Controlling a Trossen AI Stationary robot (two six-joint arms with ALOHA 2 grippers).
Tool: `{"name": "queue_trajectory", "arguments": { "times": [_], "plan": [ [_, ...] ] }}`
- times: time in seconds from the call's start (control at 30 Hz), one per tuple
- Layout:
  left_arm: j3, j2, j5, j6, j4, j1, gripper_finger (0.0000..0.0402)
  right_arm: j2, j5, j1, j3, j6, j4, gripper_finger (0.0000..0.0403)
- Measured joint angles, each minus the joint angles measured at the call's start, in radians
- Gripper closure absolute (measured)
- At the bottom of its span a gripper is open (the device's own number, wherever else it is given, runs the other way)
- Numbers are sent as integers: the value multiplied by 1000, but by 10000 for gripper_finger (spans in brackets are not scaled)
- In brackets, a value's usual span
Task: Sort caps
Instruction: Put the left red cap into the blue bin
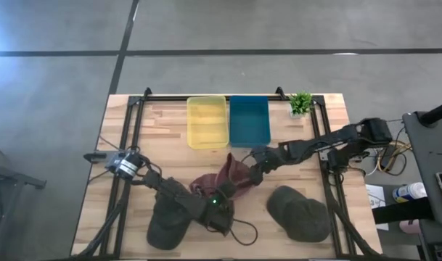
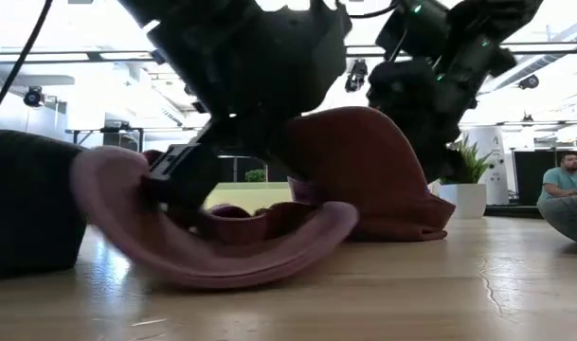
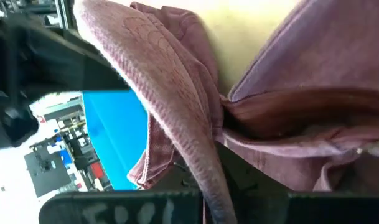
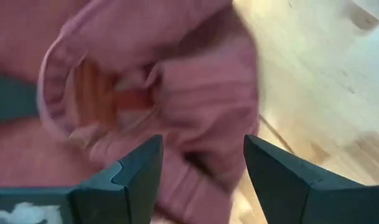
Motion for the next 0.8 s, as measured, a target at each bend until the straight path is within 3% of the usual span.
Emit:
{"name": "queue_trajectory", "arguments": {
  "times": [0.17,0.4,0.67,0.8],
  "plan": [
    [-36,0,7,-20,33,-32,384,105,-6,-21,36,-38,46,184],
    [-51,-1,-87,-60,13,-41,384,223,9,-23,86,-73,-9,184],
    [-52,-21,-97,-167,-8,-40,384,96,169,-22,68,-65,-259,184],
    [-52,-26,-101,-178,-8,-40,381,5,217,-34,64,-67,-272,184]
  ]
}}
